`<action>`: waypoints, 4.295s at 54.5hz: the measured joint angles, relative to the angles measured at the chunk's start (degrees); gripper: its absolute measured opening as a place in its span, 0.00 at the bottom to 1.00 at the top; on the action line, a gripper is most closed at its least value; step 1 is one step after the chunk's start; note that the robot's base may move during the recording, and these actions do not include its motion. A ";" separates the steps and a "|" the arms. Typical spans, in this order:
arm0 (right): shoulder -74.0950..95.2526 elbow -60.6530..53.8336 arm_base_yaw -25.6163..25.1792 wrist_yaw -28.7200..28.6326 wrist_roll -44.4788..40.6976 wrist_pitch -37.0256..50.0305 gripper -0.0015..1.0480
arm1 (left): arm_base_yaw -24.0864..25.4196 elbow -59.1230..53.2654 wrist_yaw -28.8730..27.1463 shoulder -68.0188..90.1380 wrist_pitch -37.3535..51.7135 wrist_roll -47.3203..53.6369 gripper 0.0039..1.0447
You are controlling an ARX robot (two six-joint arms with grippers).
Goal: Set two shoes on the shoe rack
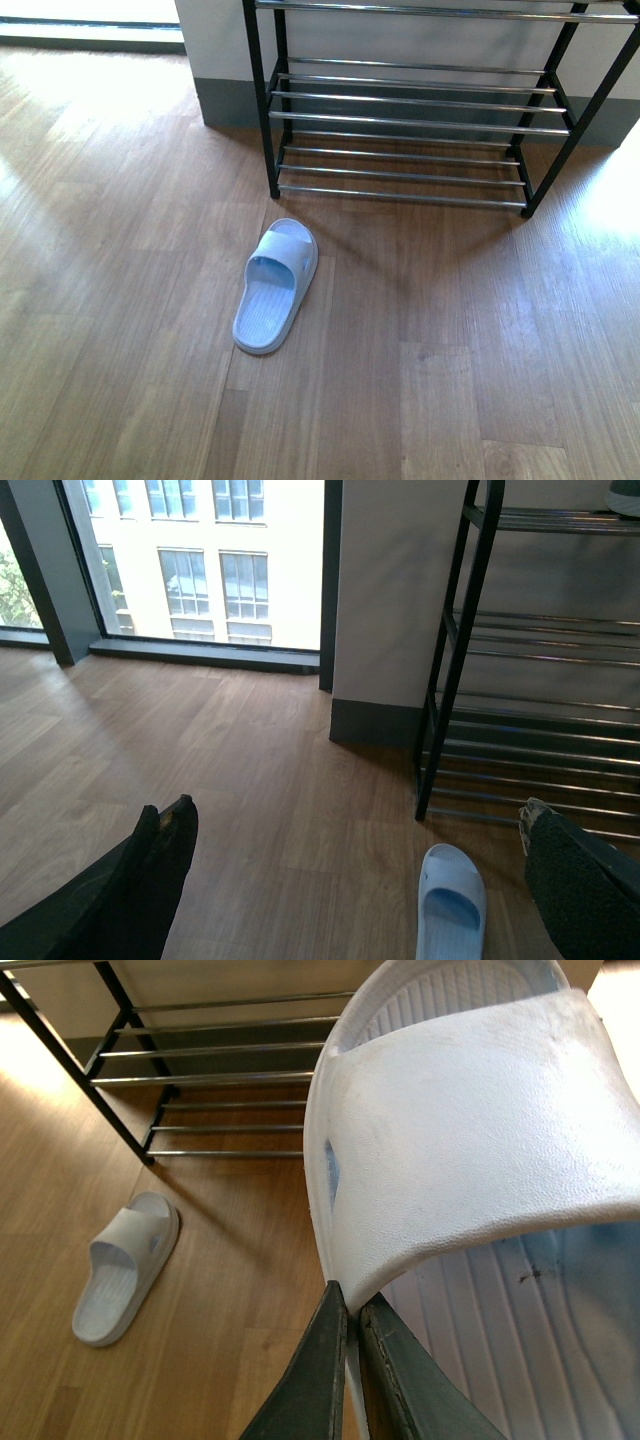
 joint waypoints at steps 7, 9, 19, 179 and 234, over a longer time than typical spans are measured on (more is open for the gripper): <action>-0.07 0.00 0.00 0.00 0.02 -0.02 0.01 | 0.00 0.00 0.00 0.00 0.02 0.00 0.91; -0.07 0.00 0.00 0.00 0.02 -0.02 0.01 | 0.00 0.00 0.00 0.00 0.02 0.00 0.91; -0.11 -0.02 0.00 0.00 0.02 -0.02 0.01 | 0.00 0.00 0.00 0.00 0.02 0.00 0.91; -0.13 -0.09 -0.15 0.00 0.20 -0.09 0.01 | -4.28 74.16 -4.13 160.58 19.50 17.05 0.91; -0.13 -0.09 -0.15 0.00 0.20 -0.09 0.01 | -4.94 81.09 0.09 166.16 20.92 18.82 0.01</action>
